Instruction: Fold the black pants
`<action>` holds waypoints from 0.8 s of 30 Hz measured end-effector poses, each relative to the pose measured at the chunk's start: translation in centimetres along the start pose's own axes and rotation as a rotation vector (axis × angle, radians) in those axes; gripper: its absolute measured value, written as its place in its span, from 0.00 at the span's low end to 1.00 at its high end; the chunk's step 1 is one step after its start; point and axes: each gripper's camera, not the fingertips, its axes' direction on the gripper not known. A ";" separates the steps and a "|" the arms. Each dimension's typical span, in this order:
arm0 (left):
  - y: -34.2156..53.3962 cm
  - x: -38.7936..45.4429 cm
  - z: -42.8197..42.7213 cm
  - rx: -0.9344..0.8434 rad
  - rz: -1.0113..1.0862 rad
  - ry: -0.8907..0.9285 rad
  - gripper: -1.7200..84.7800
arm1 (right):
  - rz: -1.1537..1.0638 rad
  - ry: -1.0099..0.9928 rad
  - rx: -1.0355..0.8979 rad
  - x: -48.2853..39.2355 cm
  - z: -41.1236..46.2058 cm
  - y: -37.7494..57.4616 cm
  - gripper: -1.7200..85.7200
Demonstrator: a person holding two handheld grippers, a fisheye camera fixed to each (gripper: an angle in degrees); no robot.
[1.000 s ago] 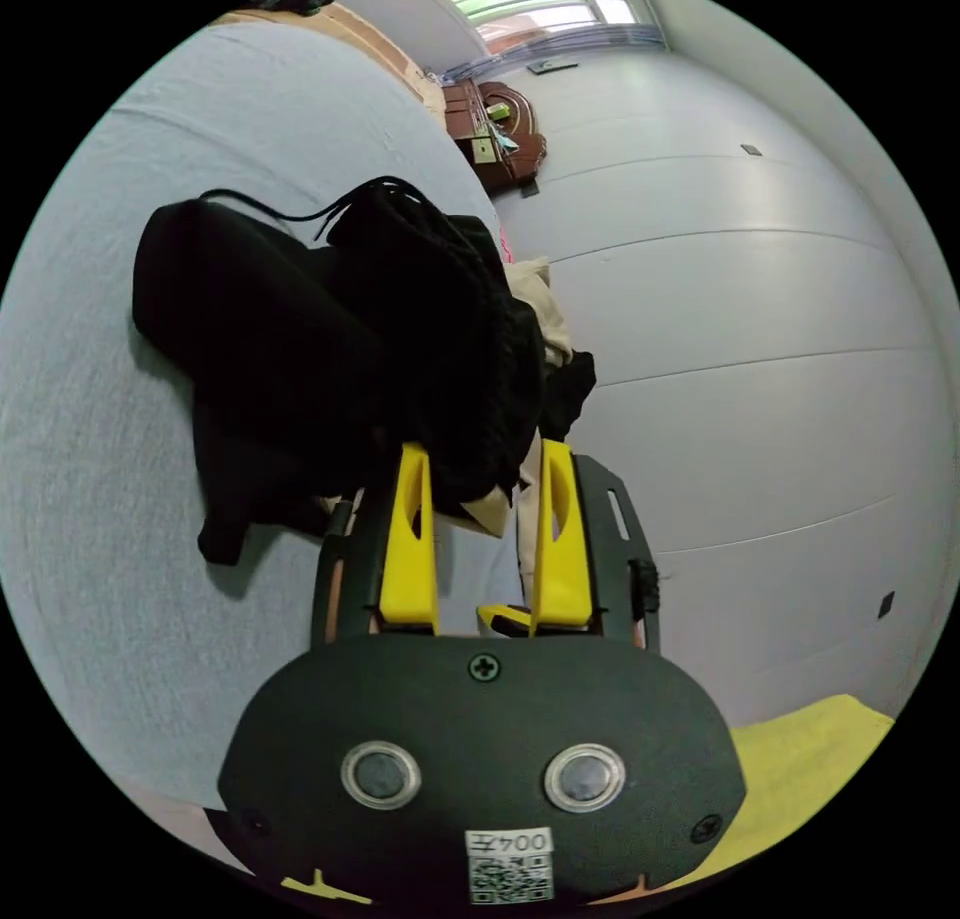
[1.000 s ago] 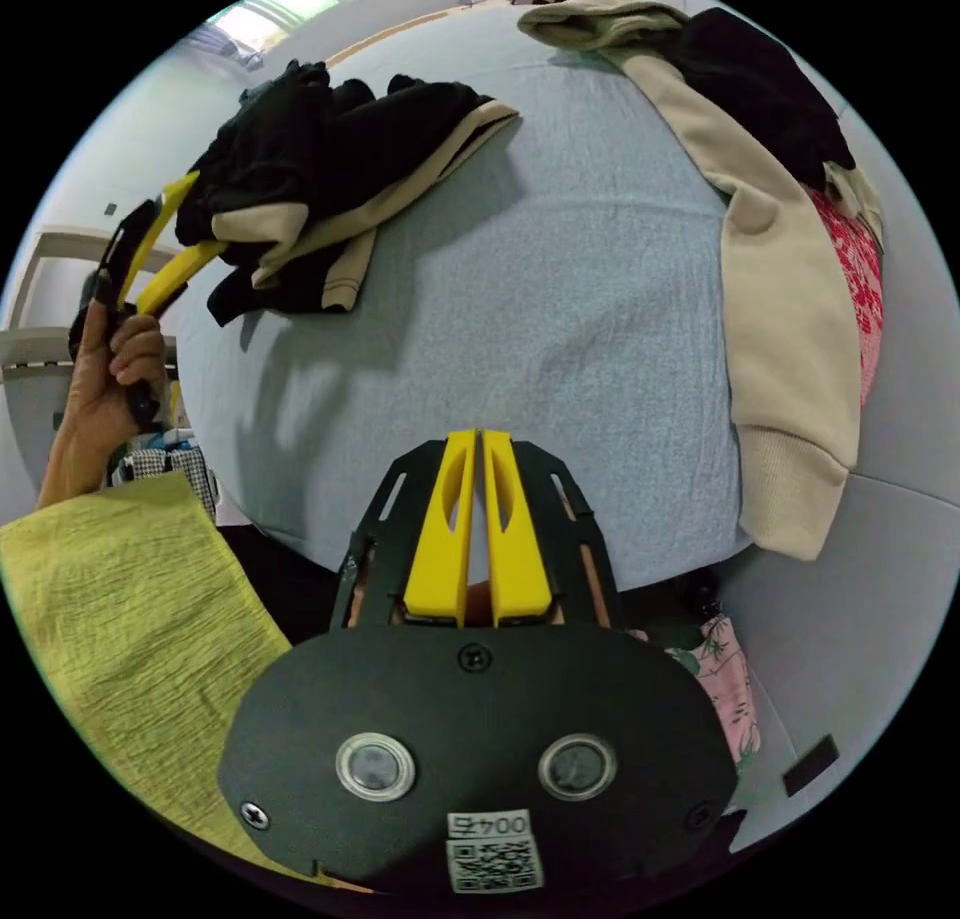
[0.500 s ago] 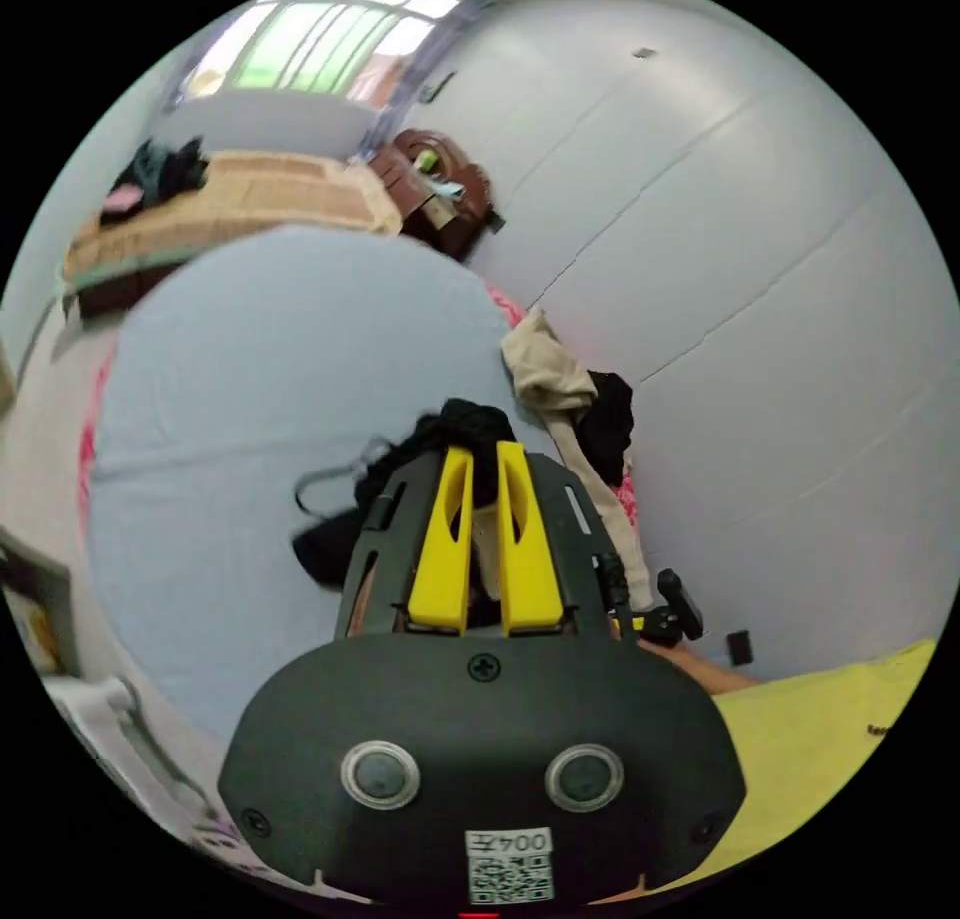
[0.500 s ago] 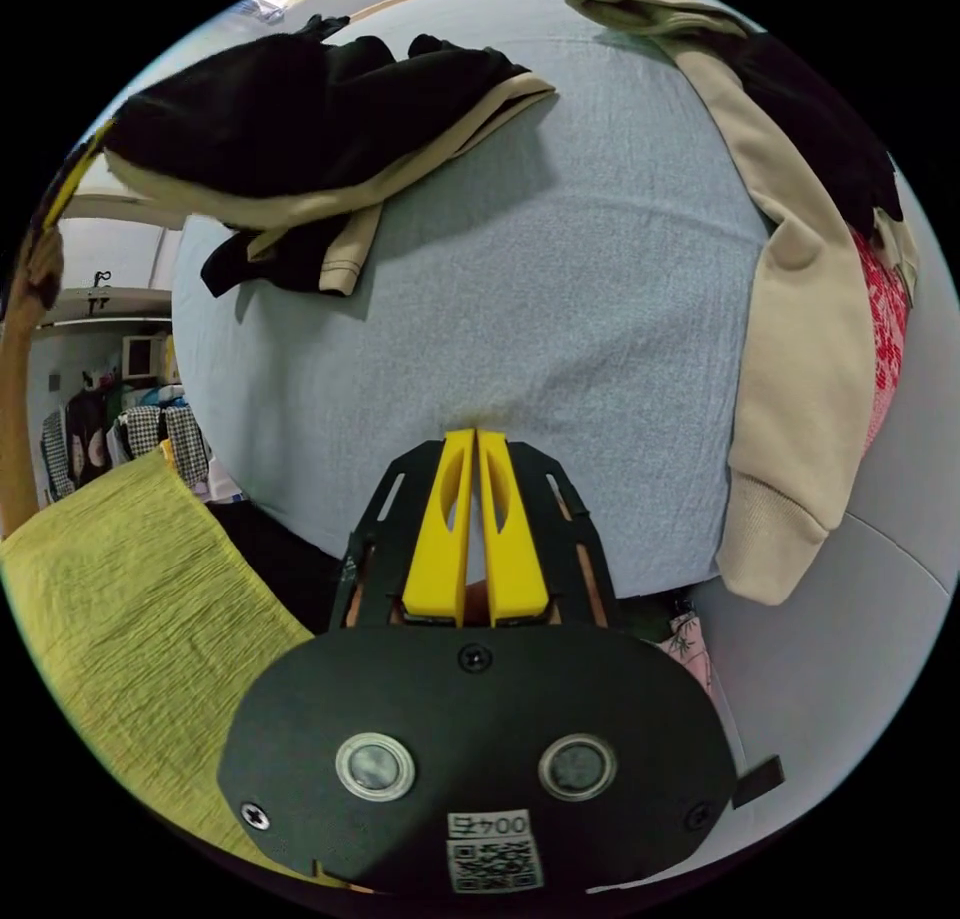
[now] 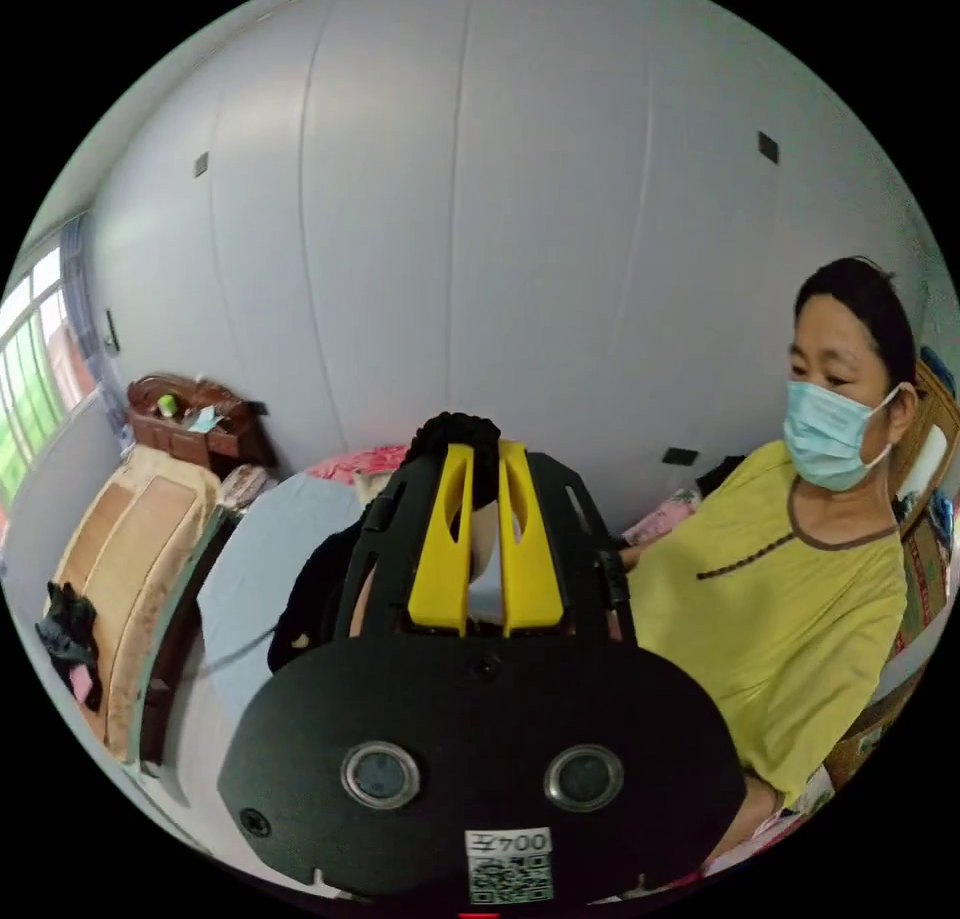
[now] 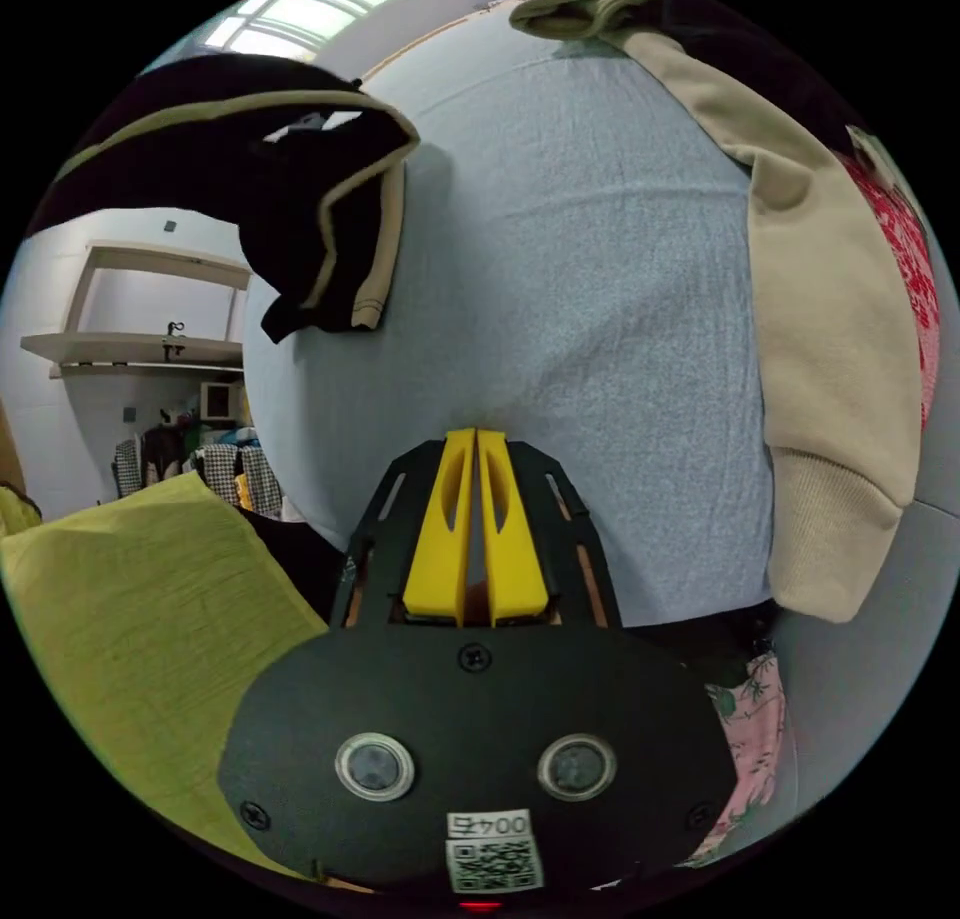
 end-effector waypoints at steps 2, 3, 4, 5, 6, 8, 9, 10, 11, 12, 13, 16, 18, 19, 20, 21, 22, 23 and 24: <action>0.8 1.3 2.5 -0.015 -0.019 0.095 0.05 | -0.006 -0.044 0.037 0.0 -0.6 -0.1 0.01; 2.2 2.2 4.9 -0.056 -0.032 0.163 0.05 | -0.009 -0.070 0.062 0.1 -1.2 -0.2 0.01; 4.4 3.2 7.8 -0.105 -0.048 0.223 0.05 | -0.011 -0.080 0.077 0.1 -1.6 -0.2 0.01; 5.7 3.6 9.4 -0.136 -0.061 0.253 0.05 | -0.016 -0.101 0.108 0.1 -2.5 -0.3 0.02; 8.8 4.4 12.5 -0.197 -0.100 0.310 0.05 | -0.028 -0.121 0.140 0.1 -3.4 -0.3 0.02; 14.3 5.1 17.1 -0.261 -0.202 0.389 0.05 | -0.061 -0.144 0.177 -0.2 -4.6 -0.4 0.03; 18.4 5.2 19.9 -0.280 -0.305 0.452 0.05 | -0.092 -0.150 0.189 -0.7 -5.3 -0.6 0.05; 22.5 5.2 22.0 -0.274 -0.418 0.481 0.05 | -0.111 -0.151 0.194 -0.9 -5.6 -0.7 0.06; 24.5 5.1 22.9 -0.261 -0.483 0.479 0.05 | -0.154 -0.143 0.197 -1.7 -6.0 -1.1 0.07; 28.2 5.1 24.3 -0.246 -0.607 0.472 0.05 | -0.198 -0.129 0.191 -2.6 -6.3 -1.6 0.08; 31.1 5.5 25.4 -0.239 -0.690 0.459 0.05 | -0.224 -0.123 0.191 -3.1 -6.4 -1.8 0.09; 35.1 7.2 26.8 -0.238 -0.808 0.389 0.05 | -0.331 -0.125 0.171 -6.0 -6.7 -3.9 0.12; 35.8 8.2 26.9 -0.212 -0.821 0.369 0.05 | -0.376 -0.137 0.099 -8.0 -5.9 -6.5 0.15; 36.0 8.7 27.0 -0.204 -0.827 0.345 0.05 | -0.387 -0.135 0.087 -8.5 -5.6 -7.1 0.15; 36.1 8.9 27.1 -0.201 -0.833 0.337 0.05 | -0.399 -0.123 0.062 -9.5 -4.9 -8.4 0.16; 36.4 9.2 27.4 -0.192 -0.846 0.332 0.05 | -0.414 -0.118 0.029 -10.4 -4.1 -9.6 0.17; 36.6 9.5 27.7 -0.185 -0.862 0.329 0.05 | -0.421 -0.119 0.013 -10.9 -3.6 -10.1 0.17; 36.7 9.7 27.8 -0.181 -0.869 0.325 0.05 | -0.423 -0.127 -0.019 -11.6 -2.6 -11.0 0.17; 37.0 9.9 28.1 -0.171 -0.882 0.316 0.05 | -0.404 -0.149 -0.053 -12.0 -1.6 -11.8 0.17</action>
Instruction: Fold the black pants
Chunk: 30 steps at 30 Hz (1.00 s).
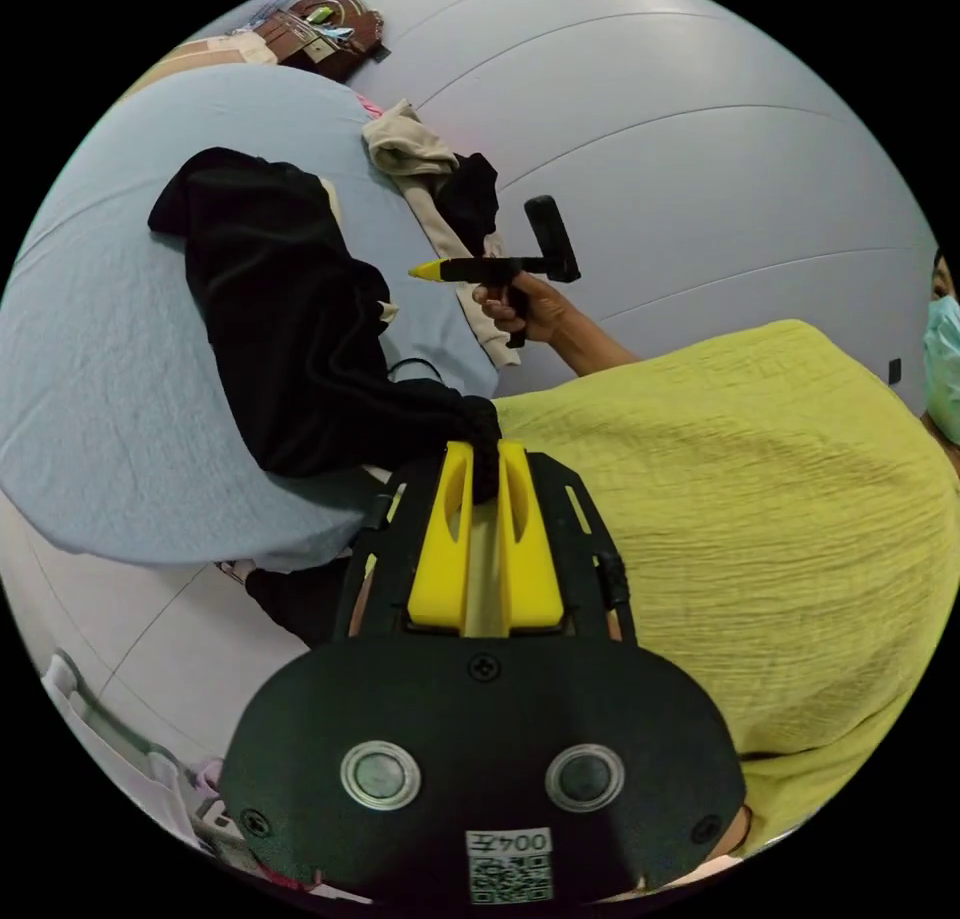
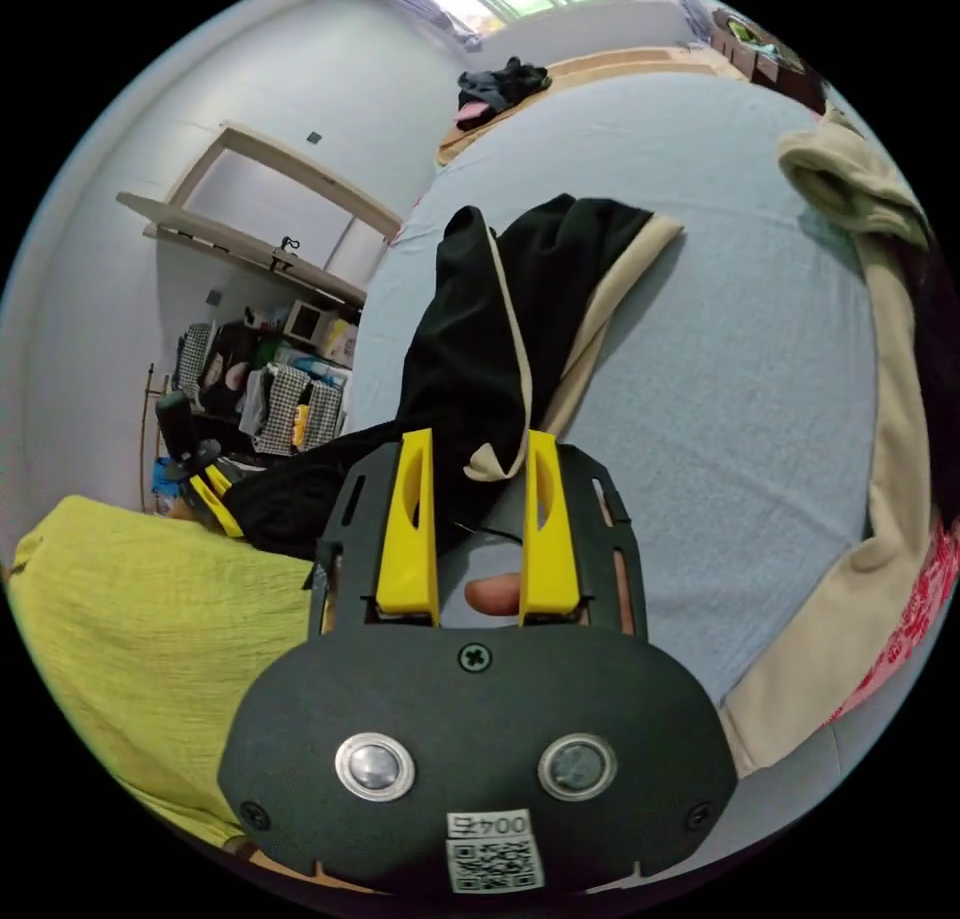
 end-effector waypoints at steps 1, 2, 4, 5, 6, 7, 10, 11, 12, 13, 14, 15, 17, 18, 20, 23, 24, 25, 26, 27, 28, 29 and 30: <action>0.3 -0.1 0.2 0.018 -0.012 -0.001 0.05 | 0.014 -0.019 -0.009 0.1 0.5 -0.3 0.17; 0.4 -0.1 0.3 0.027 -0.017 -0.002 0.05 | 0.039 -0.050 -0.015 0.1 1.3 -0.8 0.17; 1.0 -0.3 0.4 0.054 -0.035 -0.007 0.05 | -0.034 -0.060 0.002 -1.4 2.1 -1.2 0.17; 1.1 -0.4 0.5 0.058 -0.040 -0.007 0.05 | -0.103 -0.028 -0.018 -2.8 2.9 -1.6 0.17; 1.4 -0.5 0.5 0.066 -0.048 -0.007 0.05 | -0.169 0.042 -0.066 -4.0 4.0 -2.1 0.18; 1.6 -0.6 0.6 0.071 -0.054 -0.005 0.05 | -0.200 0.087 -0.094 -4.5 4.6 -2.4 0.18; 2.1 -0.8 1.0 0.069 -0.059 -0.002 0.05 | -0.313 0.235 -0.210 -5.6 7.2 -4.2 0.18; 2.1 -0.8 1.1 0.069 -0.059 -0.003 0.05 | -0.336 0.226 -0.246 -5.5 7.9 -4.9 0.18; 2.2 -0.8 1.3 0.070 -0.059 -0.005 0.05 | -0.368 0.178 -0.273 -5.6 8.4 -5.5 0.16; 2.4 -0.8 1.7 0.070 -0.060 -0.006 0.05 | -0.381 0.153 -0.287 -5.6 8.7 -5.8 0.15; 2.5 -0.7 1.9 0.071 -0.061 -0.006 0.05 | -0.402 0.124 -0.310 -5.7 9.2 -6.2 0.15; 2.7 -0.7 2.3 0.074 -0.065 -0.005 0.05 | -0.424 0.124 -0.318 -5.9 9.5 -6.6 0.14; 3.0 -0.6 2.9 0.080 -0.071 0.000 0.05 | -0.435 0.110 -0.326 -5.9 10.1 -7.3 0.14; 3.3 -0.5 3.3 0.086 -0.077 0.006 0.05 | -0.419 0.073 -0.351 -5.5 10.5 -7.8 0.15; 3.7 -0.4 4.0 0.095 -0.086 0.017 0.05 | -0.397 0.035 -0.376 -4.9 11.4 -8.5 0.15; 4.5 -0.1 5.3 0.109 -0.099 0.029 0.05 | -0.384 -0.013 -0.415 -4.9 12.9 -9.0 0.12; 4.8 0.2 5.9 0.114 -0.105 0.026 0.05 | -0.410 -0.006 -0.409 -5.6 13.0 -8.8 0.10; 5.1 0.6 6.5 0.116 -0.108 0.017 0.05 | -0.426 -0.003 -0.400 -6.0 13.0 -8.7 0.09; 5.2 0.8 6.8 0.116 -0.108 0.010 0.05 | -0.457 0.004 -0.372 -7.0 12.7 -8.4 0.08; 5.6 1.3 7.4 0.117 -0.105 -0.005 0.05 | -0.480 0.010 -0.352 -7.8 12.3 -8.0 0.08; 5.9 1.7 7.9 0.118 -0.106 -0.019 0.05 | -0.494 0.016 -0.346 -8.2 12.1 -7.7 0.07; 6.1 2.0 8.1 0.117 -0.105 -0.026 0.05 | -0.521 0.037 -0.324 -9.1 11.4 -7.2 0.07; 6.4 2.6 8.5 0.116 -0.101 -0.051 0.05 | -0.537 0.061 -0.283 -10.0 10.3 -6.7 0.07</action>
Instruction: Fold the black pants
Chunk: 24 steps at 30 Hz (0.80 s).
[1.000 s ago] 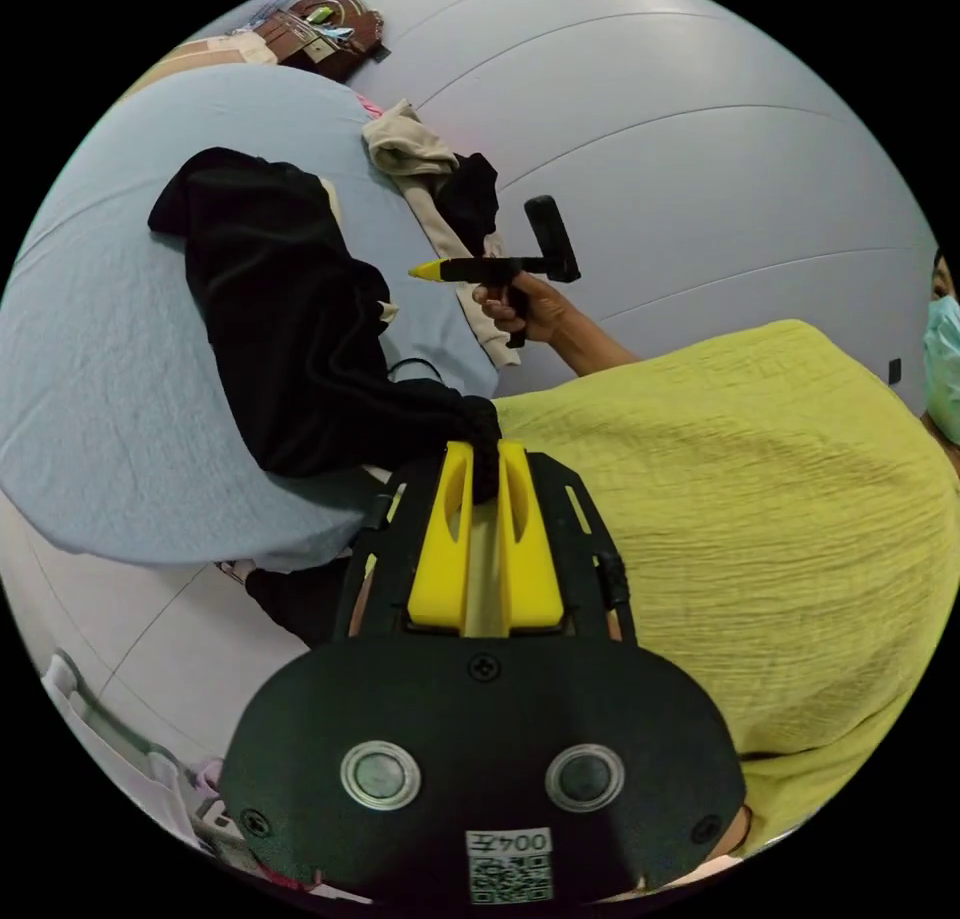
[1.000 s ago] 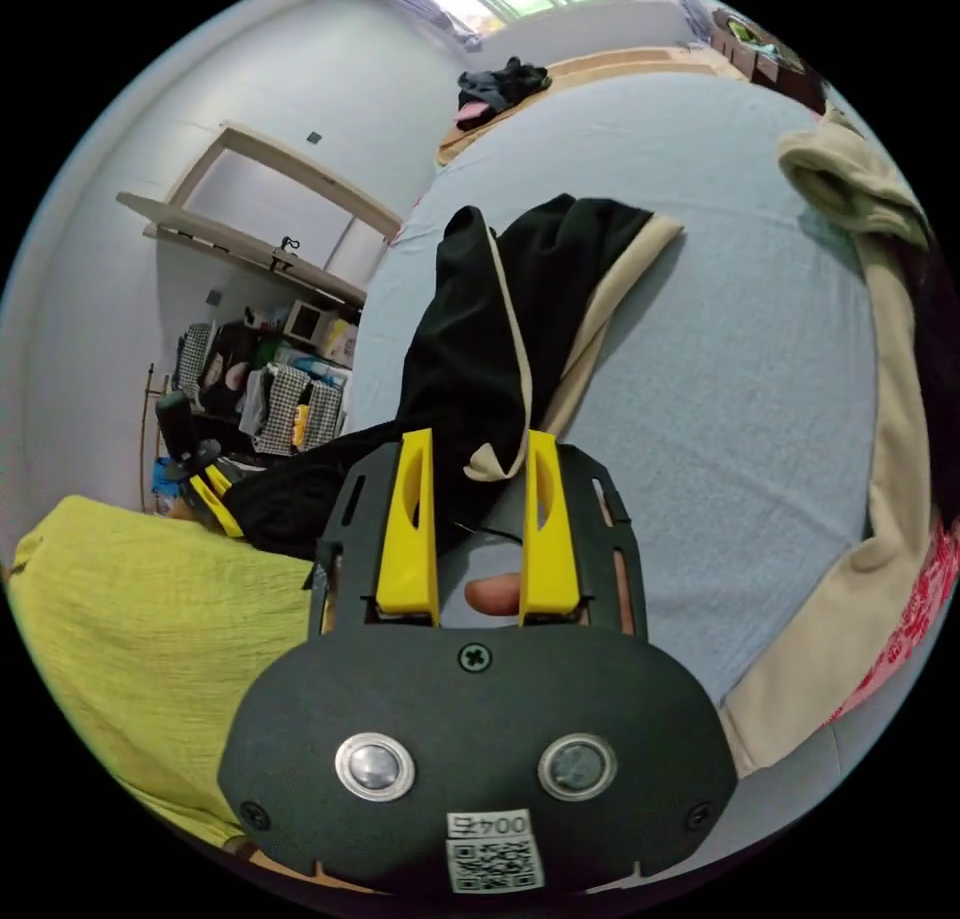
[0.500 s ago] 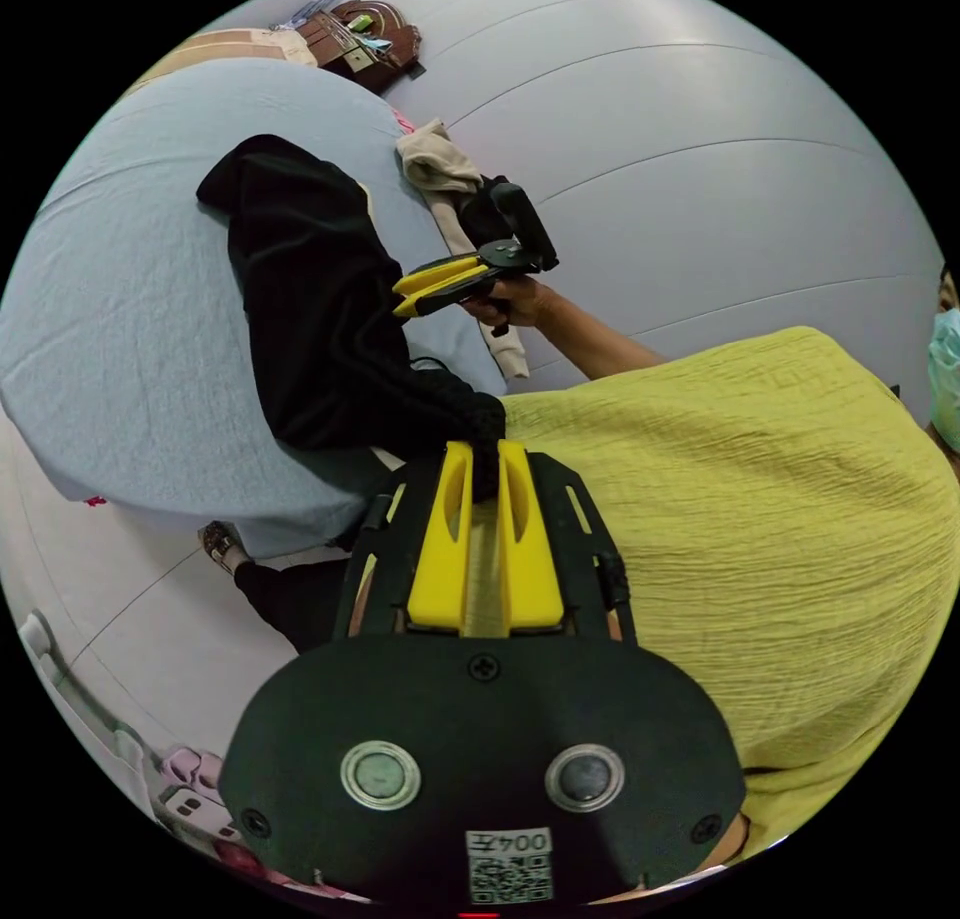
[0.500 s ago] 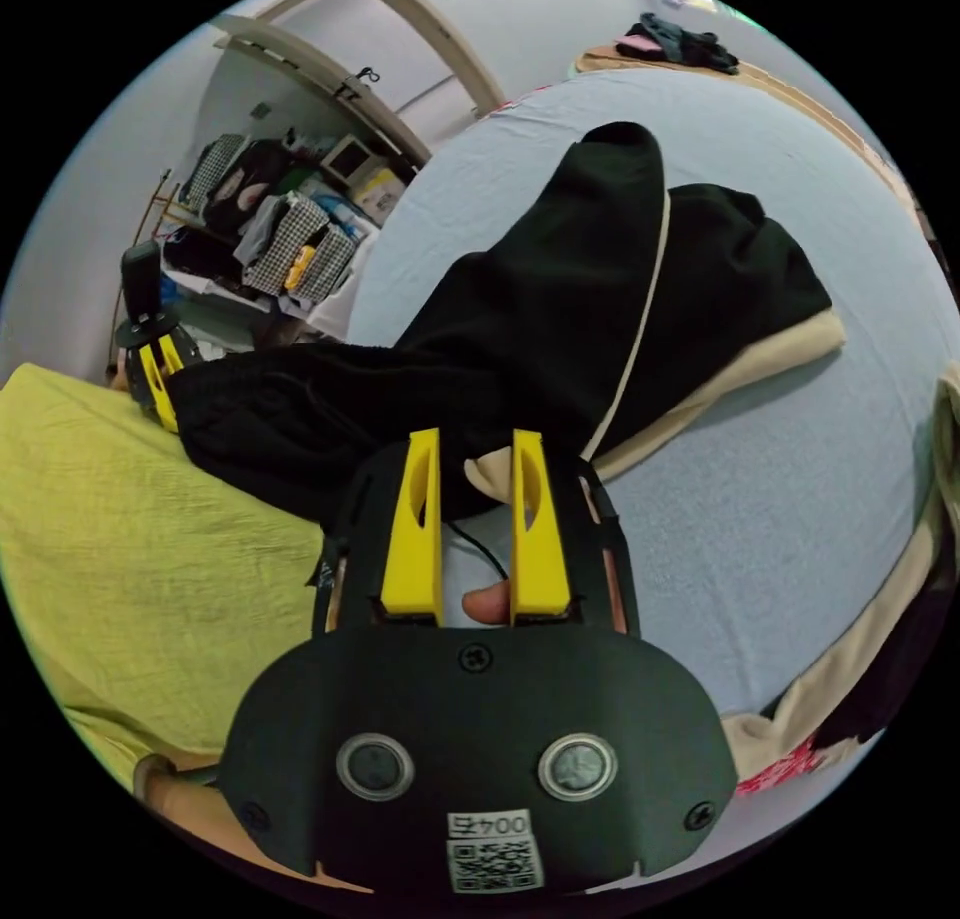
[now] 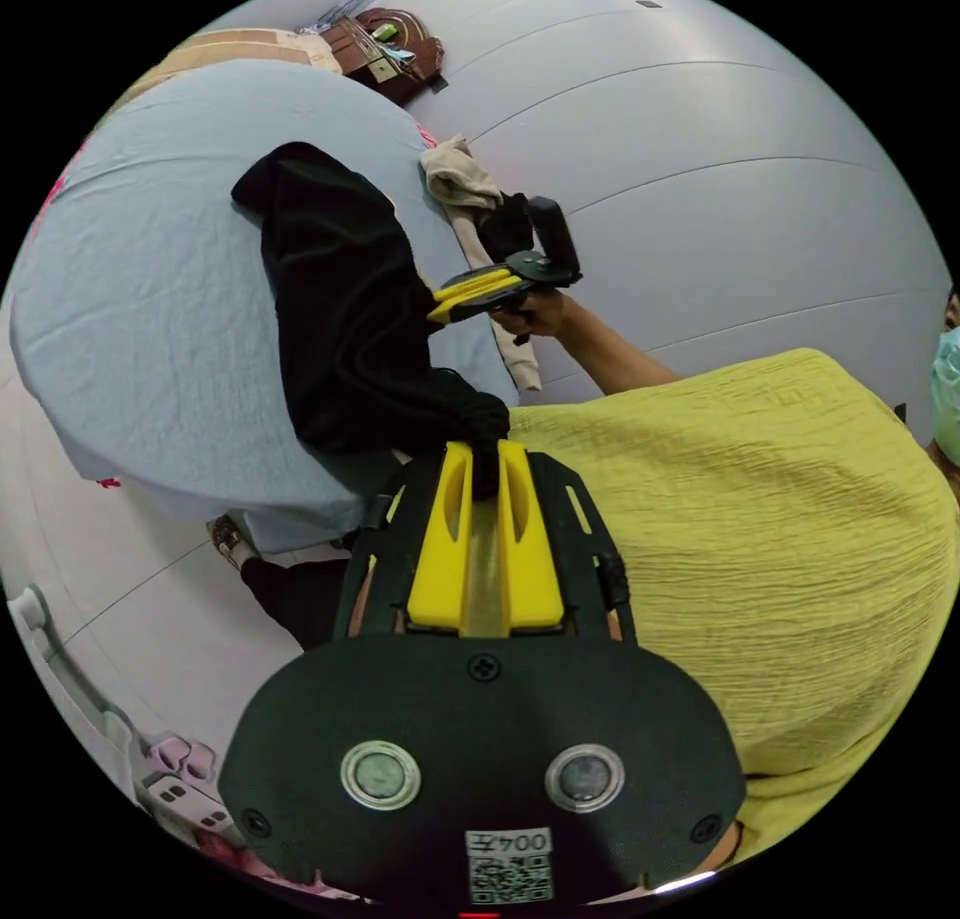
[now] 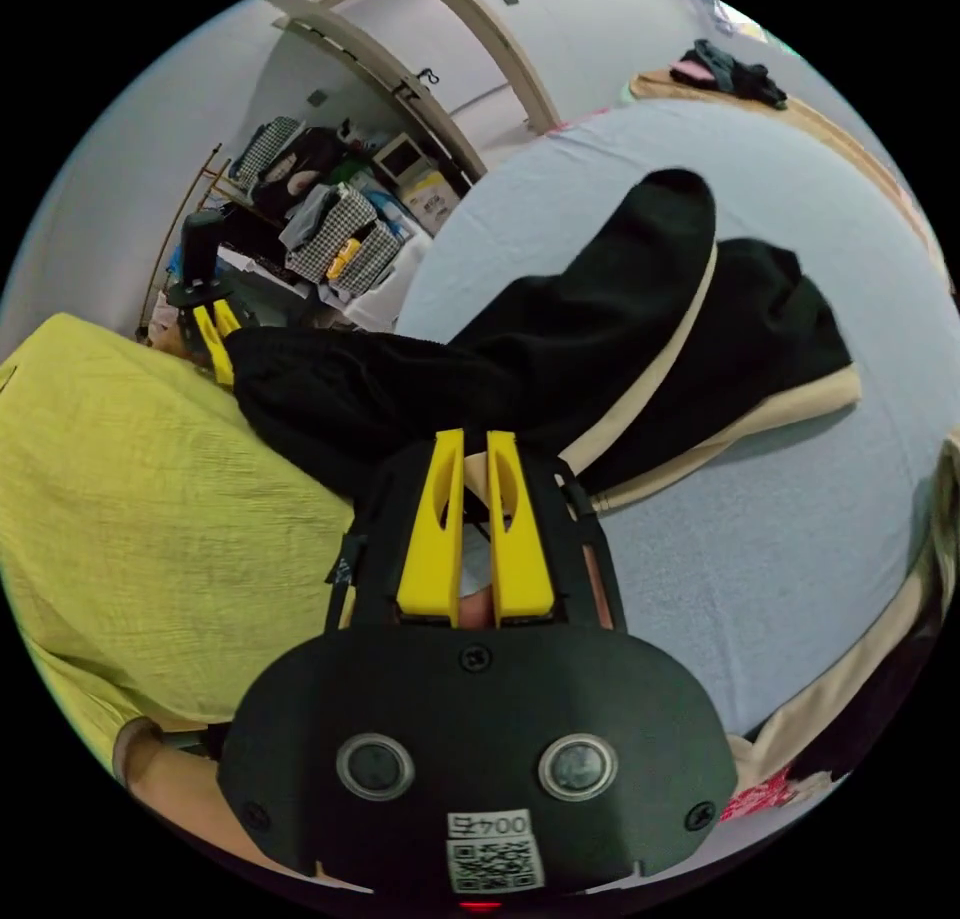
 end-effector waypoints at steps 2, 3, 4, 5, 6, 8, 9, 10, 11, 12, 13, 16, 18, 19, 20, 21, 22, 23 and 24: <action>0.6 1.0 0.1 0.011 0.008 -0.049 0.05 | -0.014 0.048 0.072 -1.7 -2.0 0.6 0.07; 1.1 1.8 -0.1 0.028 0.018 -0.072 0.05 | -0.019 0.084 0.135 -3.0 -3.6 1.0 0.07; 1.5 2.7 -0.4 0.056 0.032 -0.087 0.05 | -0.022 0.104 0.167 -3.6 -4.4 1.3 0.07; 1.6 3.2 -0.5 0.073 0.039 -0.092 0.05 | -0.026 0.151 0.228 -4.9 -6.0 1.6 0.07; 1.9 4.2 -0.9 0.106 0.057 -0.096 0.05 | -0.024 0.205 0.290 -6.2 -7.6 1.9 0.07; 2.1 5.7 -1.6 0.155 0.096 -0.093 0.05 | -0.037 0.281 0.393 -8.2 -10.1 1.9 0.07; 1.9 6.8 -2.1 0.183 0.128 -0.093 0.05 | -0.052 0.322 0.455 -9.5 -11.9 1.8 0.07; 1.5 8.0 -2.7 0.211 0.160 -0.101 0.05 | -0.060 0.344 0.482 -10.1 -12.7 1.6 0.07; 1.2 8.7 -3.0 0.224 0.176 -0.106 0.05 | -0.067 0.396 0.535 -11.2 -14.4 1.2 0.07; 0.5 10.1 -3.8 0.254 0.209 -0.121 0.05 | -0.073 0.443 0.591 -12.2 -16.2 0.7 0.07; -0.3 11.8 -4.4 0.280 0.248 -0.139 0.05 | -0.077 0.461 0.617 -12.7 -17.1 0.5 0.07; -2.6 17.4 -5.8 0.330 0.369 -0.254 0.05 | -0.084 0.529 0.730 -14.6 -21.5 -1.0 0.06; -3.9 21.1 -6.6 0.351 0.418 -0.358 0.05 | -0.100 0.594 0.812 -16.8 -25.6 -2.3 0.06; -4.8 23.8 -7.1 0.370 0.447 -0.418 0.05 | -0.104 0.610 0.836 -17.5 -26.8 -2.6 0.06; -5.2 25.2 -7.4 0.381 0.460 -0.442 0.05 | -0.105 0.640 0.868 -18.9 -29.2 -3.4 0.06; -6.0 28.1 -8.2 0.409 0.490 -0.479 0.04 | -0.116 0.662 0.882 -20.4 -31.5 -4.3 0.05; -6.6 30.9 -9.0 0.445 0.521 -0.499 0.04 | -0.123 0.670 0.885 -21.1 -32.6 -4.8 0.05; -6.8 32.4 -9.4 0.463 0.532 -0.506 0.04 | -0.125 0.701 0.901 -22.5 -34.8 -5.6 0.05; -7.4 35.1 -10.3 0.492 0.542 -0.520 0.04 | -0.115 0.748 0.936 -24.0 -36.9 -6.2 0.05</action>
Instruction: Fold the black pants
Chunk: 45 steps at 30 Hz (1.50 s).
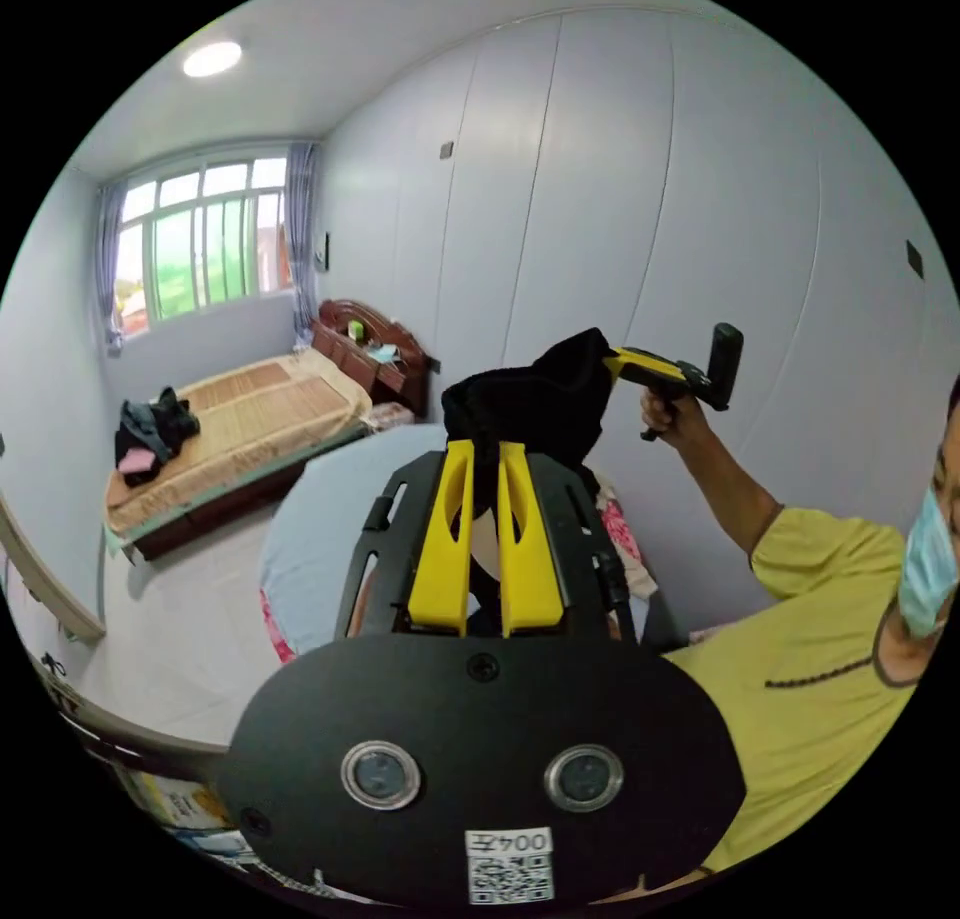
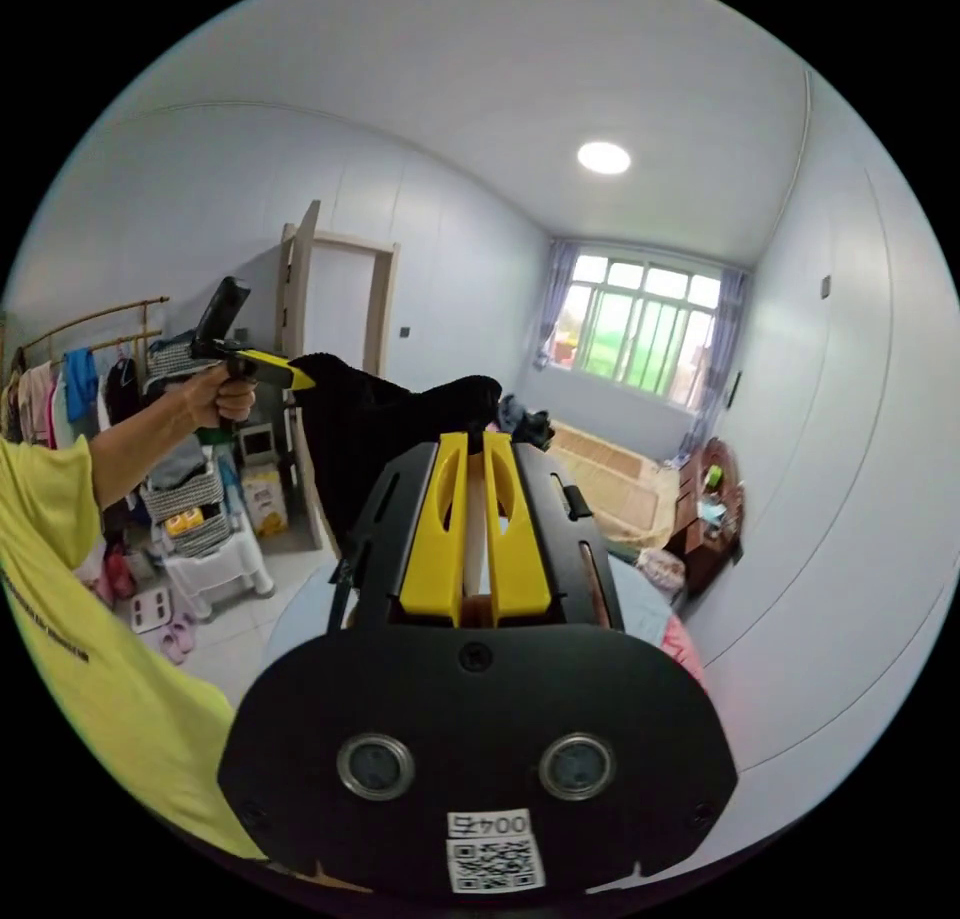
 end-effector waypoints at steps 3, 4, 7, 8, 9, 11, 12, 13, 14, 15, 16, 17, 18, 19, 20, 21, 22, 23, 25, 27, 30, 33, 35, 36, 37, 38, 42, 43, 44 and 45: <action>-5.2 3.3 -3.4 0.074 -0.010 -0.069 0.04 | 0.023 0.092 0.111 0.1 -3.9 -5.9 0.04; -7.0 4.7 -5.1 0.114 -0.021 -0.064 0.04 | 0.029 0.104 0.135 0.2 -4.8 -7.1 0.04; -11.2 9.3 -9.2 0.202 0.014 -0.088 0.04 | 0.028 0.148 0.230 -0.2 -9.2 -12.5 0.04; -11.9 10.4 -9.8 0.209 0.031 -0.110 0.04 | 0.013 0.175 0.246 -0.6 -10.6 -14.6 0.04; -13.3 12.7 -11.0 0.219 0.071 -0.163 0.04 | -0.001 0.204 0.253 -1.2 -11.9 -16.5 0.04; -14.8 16.2 -12.6 0.234 0.119 -0.220 0.04 | -0.025 0.257 0.270 -2.4 -13.6 -19.2 0.03; -15.6 18.2 -13.5 0.246 0.140 -0.235 0.04 | -0.036 0.289 0.277 -3.2 -14.6 -20.7 0.03; -16.2 20.0 -14.3 0.256 0.154 -0.242 0.04 | -0.040 0.304 0.281 -3.5 -15.1 -21.4 0.03; -16.4 20.8 -14.7 0.263 0.158 -0.242 0.04 | -0.044 0.323 0.292 -4.1 -16.0 -22.6 0.03; -16.7 22.4 -15.5 0.279 0.164 -0.237 0.04 | -0.040 0.330 0.306 -4.6 -16.8 -23.6 0.03; -16.8 23.9 -16.2 0.296 0.175 -0.230 0.04 | -0.037 0.331 0.313 -4.8 -17.2 -24.0 0.03; -16.7 24.6 -16.6 0.308 0.181 -0.225 0.04 | -0.032 0.335 0.328 -5.2 -17.9 -24.7 0.03; -16.6 26.1 -17.2 0.327 0.194 -0.216 0.04 | -0.030 0.342 0.341 -5.7 -18.4 -25.2 0.03; -16.3 27.6 -17.7 0.339 0.211 -0.208 0.04 | -0.029 0.345 0.348 -6.0 -18.6 -25.4 0.03; -16.2 28.3 -17.9 0.344 0.220 -0.206 0.04 | -0.030 0.346 0.362 -6.5 -19.1 -25.6 0.03; -15.9 29.7 -18.4 0.350 0.237 -0.207 0.04 | -0.041 0.351 0.369 -7.1 -19.4 -25.8 0.03; -15.6 31.1 -18.7 0.351 0.257 -0.208 0.04 | -0.047 0.357 0.369 -7.4 -19.5 -25.9 0.03; -15.5 31.7 -18.9 0.350 0.267 -0.206 0.04 | -0.052 0.366 0.372 -7.9 -19.6 -26.0 0.03; -15.2 34.0 -19.3 0.344 0.303 -0.209 0.04 | -0.056 0.370 0.375 -8.6 -19.9 -26.3 0.03; -15.1 35.6 -19.5 0.336 0.325 -0.221 0.04 | -0.048 0.372 0.379 -9.4 -20.1 -26.5 0.03; -14.8 37.5 -19.5 0.331 0.348 -0.229 0.04 | -0.044 0.387 0.386 -10.6 -20.2 -26.4 0.03; -14.6 39.1 -19.3 0.329 0.374 -0.243 0.04 | -0.034 0.407 0.384 -12.0 -20.1 -26.1 0.02; -14.5 39.8 -19.1 0.330 0.391 -0.234 0.04 | -0.023 0.429 0.384 -12.9 -20.1 -25.7 0.02; -14.6 40.1 -19.0 0.327 0.396 -0.215 0.04 | -0.013 0.437 0.385 -13.4 -20.2 -25.5 0.03; -14.7 40.3 -18.9 0.323 0.401 -0.187 0.04 | -0.007 0.440 0.384 -13.6 -20.2 -25.3 0.03; -14.7 40.4 -18.8 0.323 0.403 -0.174 0.04 | 0.001 0.449 0.381 -14.1 -20.3 -25.1 0.03; -14.3 41.4 -19.1 0.341 0.424 -0.082 0.04 | 0.033 0.437 0.405 -15.7 -21.7 -23.9 0.03; -14.1 41.7 -19.3 0.346 0.428 -0.067 0.04 | 0.037 0.430 0.409 -16.0 -22.0 -23.8 0.03; -14.0 42.0 -19.4 0.348 0.431 -0.062 0.04 | 0.036 0.421 0.417 -16.5 -22.6 -23.6 0.03; -13.9 42.5 -19.8 0.349 0.438 -0.058 0.04 | 0.028 0.423 0.421 -17.1 -23.2 -23.4 0.03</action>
